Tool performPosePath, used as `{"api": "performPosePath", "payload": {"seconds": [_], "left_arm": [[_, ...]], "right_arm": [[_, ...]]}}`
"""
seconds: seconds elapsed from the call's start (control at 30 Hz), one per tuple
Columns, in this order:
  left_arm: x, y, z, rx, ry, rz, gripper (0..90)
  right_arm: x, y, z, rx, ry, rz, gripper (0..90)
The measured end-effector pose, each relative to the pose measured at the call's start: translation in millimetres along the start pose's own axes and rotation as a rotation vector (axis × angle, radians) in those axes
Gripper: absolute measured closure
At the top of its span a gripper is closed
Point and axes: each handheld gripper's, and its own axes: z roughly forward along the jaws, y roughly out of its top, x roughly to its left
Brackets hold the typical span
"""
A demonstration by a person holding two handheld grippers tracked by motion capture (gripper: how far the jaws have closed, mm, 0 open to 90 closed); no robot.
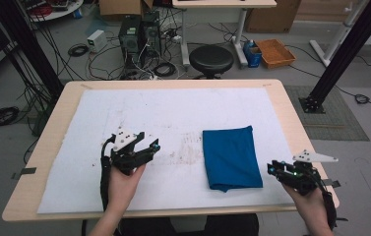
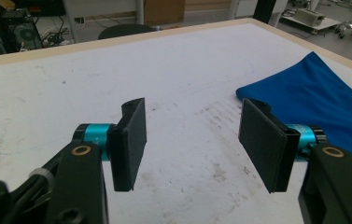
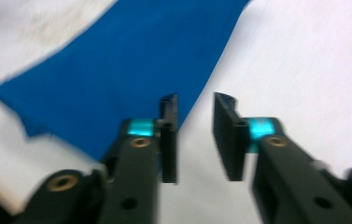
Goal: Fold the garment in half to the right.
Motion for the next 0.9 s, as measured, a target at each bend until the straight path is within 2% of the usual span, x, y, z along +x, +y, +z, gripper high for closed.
{"api": "performPosePath", "payload": {"seconds": [0.03,0.13,0.23,0.4,0.53,0.67,0.9], "left_arm": [[3.3,1.3,0.3,0.001,-0.012,0.002,38.4],[12.8,5.7,1.2,0.005,-0.014,0.018,37.7],[24.1,10.9,3.0,0.007,-0.011,0.037,37.7],[41.2,21.7,7.3,-0.009,-0.009,0.07,37.7],[52.3,27.2,10.6,-0.007,-0.047,0.068,37.7],[60.9,27.8,11.9,-0.006,-0.077,0.052,37.7],[66.1,24.6,11.9,-0.002,-0.111,0.043,37.7]], "right_arm": [[-3.2,6.3,0.2,-0.014,-0.01,0.004,64.1],[-12.8,25.3,1.7,-0.084,-0.018,-0.015,54.8],[-23.1,44.3,6.9,-0.131,-0.019,-0.006,43.8],[-37.3,73.7,19.5,-0.161,0.003,-0.008,35.3],[-44.2,90.9,30.5,-0.152,-0.007,-0.013,30.2],[-46.4,99.6,34.6,-0.172,0.026,-0.01,28.3],[-44.4,94.6,34.4,-0.169,0.06,-0.029,28.2]]}}
